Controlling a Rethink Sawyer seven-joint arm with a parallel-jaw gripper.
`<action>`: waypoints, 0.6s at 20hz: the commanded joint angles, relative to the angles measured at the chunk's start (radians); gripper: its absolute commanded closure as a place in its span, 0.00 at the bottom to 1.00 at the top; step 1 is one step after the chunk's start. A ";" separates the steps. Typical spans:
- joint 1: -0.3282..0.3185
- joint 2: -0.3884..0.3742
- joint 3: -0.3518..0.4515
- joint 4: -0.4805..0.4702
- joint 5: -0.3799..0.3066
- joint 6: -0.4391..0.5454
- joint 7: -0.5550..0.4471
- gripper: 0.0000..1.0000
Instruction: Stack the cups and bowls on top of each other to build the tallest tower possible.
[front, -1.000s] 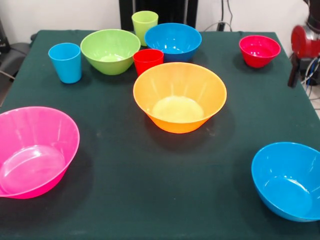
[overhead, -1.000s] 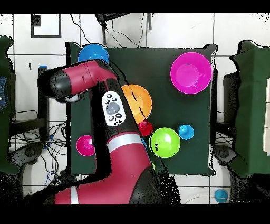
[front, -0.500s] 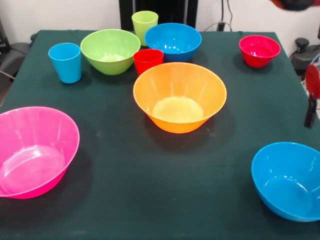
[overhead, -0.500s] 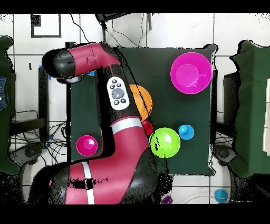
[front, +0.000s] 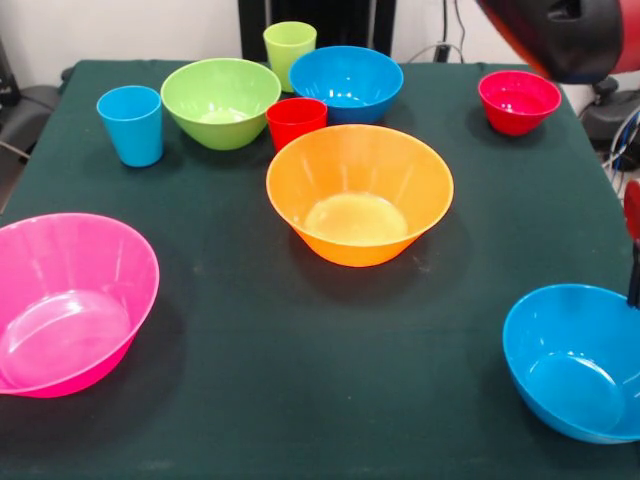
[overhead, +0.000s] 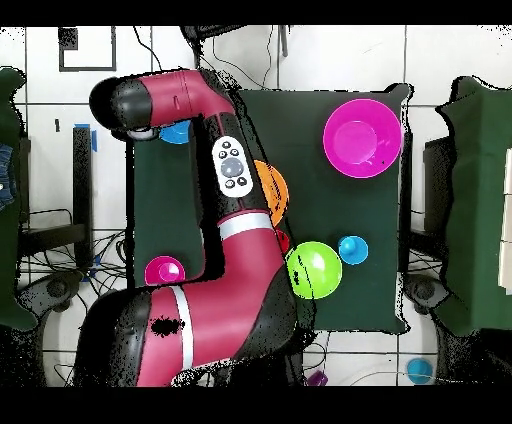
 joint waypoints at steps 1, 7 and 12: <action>-0.044 -0.004 0.057 0.015 -0.035 0.046 -0.287 0.00; -0.062 -0.017 0.046 0.049 -0.040 0.033 -0.257 0.00; -0.066 -0.020 0.038 0.049 -0.057 0.046 -0.273 0.00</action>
